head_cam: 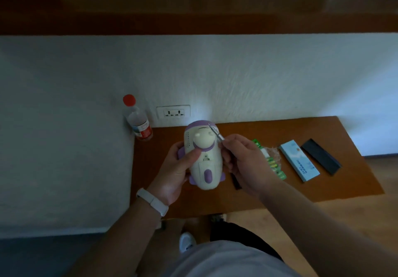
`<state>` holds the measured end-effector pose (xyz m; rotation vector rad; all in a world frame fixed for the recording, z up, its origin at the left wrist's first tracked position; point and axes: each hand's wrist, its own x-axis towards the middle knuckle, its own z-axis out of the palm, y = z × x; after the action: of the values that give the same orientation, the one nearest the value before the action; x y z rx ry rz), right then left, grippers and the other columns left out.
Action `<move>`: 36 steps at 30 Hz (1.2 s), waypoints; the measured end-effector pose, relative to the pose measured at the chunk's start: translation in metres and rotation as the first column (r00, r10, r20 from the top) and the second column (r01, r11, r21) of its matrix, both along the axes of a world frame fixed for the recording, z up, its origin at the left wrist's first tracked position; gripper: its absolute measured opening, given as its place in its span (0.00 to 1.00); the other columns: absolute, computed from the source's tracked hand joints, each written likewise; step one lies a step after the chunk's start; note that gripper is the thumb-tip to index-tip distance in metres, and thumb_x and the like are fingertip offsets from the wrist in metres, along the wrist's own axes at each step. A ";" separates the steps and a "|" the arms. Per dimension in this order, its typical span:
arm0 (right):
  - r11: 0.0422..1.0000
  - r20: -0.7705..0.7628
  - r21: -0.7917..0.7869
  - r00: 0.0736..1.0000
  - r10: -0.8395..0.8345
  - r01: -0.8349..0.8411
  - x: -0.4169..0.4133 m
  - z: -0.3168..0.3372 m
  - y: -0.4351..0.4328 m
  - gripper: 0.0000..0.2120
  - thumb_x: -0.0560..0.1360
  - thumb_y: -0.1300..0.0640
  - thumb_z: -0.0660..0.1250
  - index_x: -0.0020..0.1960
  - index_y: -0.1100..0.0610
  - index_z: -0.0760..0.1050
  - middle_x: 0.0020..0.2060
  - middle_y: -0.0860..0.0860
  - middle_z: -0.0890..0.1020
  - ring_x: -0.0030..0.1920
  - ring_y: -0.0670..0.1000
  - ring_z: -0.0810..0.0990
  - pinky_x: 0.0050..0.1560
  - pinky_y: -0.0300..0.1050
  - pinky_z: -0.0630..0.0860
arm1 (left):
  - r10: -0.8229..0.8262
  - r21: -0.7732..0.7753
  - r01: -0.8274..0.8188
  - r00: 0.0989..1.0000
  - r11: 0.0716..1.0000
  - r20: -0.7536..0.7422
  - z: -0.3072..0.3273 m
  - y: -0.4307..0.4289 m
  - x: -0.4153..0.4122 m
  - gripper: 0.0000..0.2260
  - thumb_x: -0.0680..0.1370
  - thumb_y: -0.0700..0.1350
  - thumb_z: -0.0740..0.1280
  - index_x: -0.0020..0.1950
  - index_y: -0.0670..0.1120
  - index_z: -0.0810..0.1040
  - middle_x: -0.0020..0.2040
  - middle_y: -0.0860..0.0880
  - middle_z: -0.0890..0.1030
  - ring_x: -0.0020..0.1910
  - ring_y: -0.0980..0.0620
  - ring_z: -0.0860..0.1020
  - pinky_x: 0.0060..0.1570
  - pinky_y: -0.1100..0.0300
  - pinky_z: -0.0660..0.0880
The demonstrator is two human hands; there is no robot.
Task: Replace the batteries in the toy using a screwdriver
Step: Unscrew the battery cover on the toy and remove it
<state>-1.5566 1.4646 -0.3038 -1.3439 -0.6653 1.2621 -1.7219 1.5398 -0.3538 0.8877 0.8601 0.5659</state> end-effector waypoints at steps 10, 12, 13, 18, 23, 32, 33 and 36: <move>0.996 0.419 0.001 0.904 0.083 -0.092 0.028 0.063 -0.020 0.13 0.79 0.55 0.65 0.36 0.52 0.76 0.27 0.50 0.70 0.30 0.52 0.64 0.33 0.49 0.61 | 0.159 0.190 -0.159 0.987 0.969 0.014 0.051 -0.028 0.010 0.32 0.69 0.54 0.75 0.70 0.47 0.70 0.60 0.47 0.84 0.57 0.45 0.83 0.50 0.46 0.81; 0.989 0.486 -0.010 0.864 0.136 -0.149 0.038 0.072 -0.023 0.11 0.79 0.55 0.65 0.37 0.53 0.76 0.27 0.51 0.68 0.29 0.51 0.63 0.30 0.47 0.61 | 0.216 0.201 -0.215 0.976 0.956 0.014 0.060 -0.038 0.012 0.35 0.67 0.55 0.76 0.71 0.47 0.70 0.62 0.46 0.82 0.59 0.43 0.82 0.56 0.40 0.79; 0.983 0.518 -0.012 0.840 0.161 -0.182 0.043 0.077 -0.025 0.11 0.79 0.55 0.65 0.38 0.54 0.76 0.27 0.51 0.68 0.28 0.50 0.64 0.29 0.45 0.62 | 0.258 0.217 -0.256 0.966 0.942 0.020 0.066 -0.042 0.015 0.36 0.67 0.56 0.76 0.72 0.47 0.70 0.63 0.45 0.82 0.60 0.43 0.82 0.57 0.39 0.79; 0.935 0.627 0.016 0.732 0.268 -0.355 0.075 0.100 -0.040 0.09 0.78 0.55 0.66 0.39 0.50 0.77 0.24 0.44 0.70 0.24 0.43 0.65 0.25 0.35 0.63 | 0.374 0.321 -0.352 0.928 0.879 -0.007 0.095 -0.071 0.040 0.18 0.75 0.53 0.72 0.62 0.50 0.75 0.53 0.51 0.86 0.51 0.50 0.85 0.44 0.53 0.83; 0.857 0.729 0.008 0.589 0.348 -0.516 0.117 0.123 -0.056 0.07 0.78 0.51 0.65 0.41 0.47 0.77 0.26 0.46 0.74 0.25 0.43 0.69 0.26 0.36 0.67 | 0.478 0.441 -0.424 0.879 0.791 -0.013 0.122 -0.097 0.069 0.20 0.75 0.53 0.73 0.62 0.44 0.77 0.49 0.45 0.86 0.45 0.45 0.85 0.37 0.59 0.80; 0.653 0.840 0.127 0.431 0.329 -0.746 0.169 0.154 -0.083 0.05 0.74 0.49 0.64 0.42 0.46 0.78 0.27 0.52 0.76 0.24 0.50 0.72 0.25 0.46 0.69 | 0.710 0.442 -0.643 0.704 0.625 0.019 0.145 -0.158 0.117 0.36 0.67 0.58 0.77 0.68 0.46 0.69 0.56 0.45 0.84 0.49 0.45 0.85 0.37 0.58 0.80; 0.637 0.850 0.139 0.422 0.317 -0.758 0.171 0.157 -0.086 0.05 0.74 0.49 0.64 0.42 0.46 0.78 0.26 0.52 0.76 0.24 0.51 0.73 0.26 0.48 0.69 | 0.723 0.443 -0.652 0.691 0.615 0.014 0.149 -0.163 0.120 0.36 0.67 0.58 0.77 0.68 0.46 0.69 0.56 0.45 0.84 0.50 0.45 0.85 0.38 0.57 0.80; 0.597 0.883 0.163 0.386 0.266 -0.785 0.175 0.166 -0.093 0.05 0.74 0.49 0.64 0.42 0.45 0.78 0.27 0.50 0.77 0.24 0.51 0.73 0.24 0.45 0.69 | 0.744 0.457 -0.662 0.668 0.595 -0.002 0.159 -0.177 0.125 0.36 0.64 0.58 0.75 0.68 0.48 0.68 0.56 0.47 0.84 0.51 0.46 0.85 0.40 0.55 0.82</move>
<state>-1.3813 1.3718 -0.1374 -1.1118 -2.1643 0.7200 -1.5970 1.3631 -0.1949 0.9812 1.3161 1.4414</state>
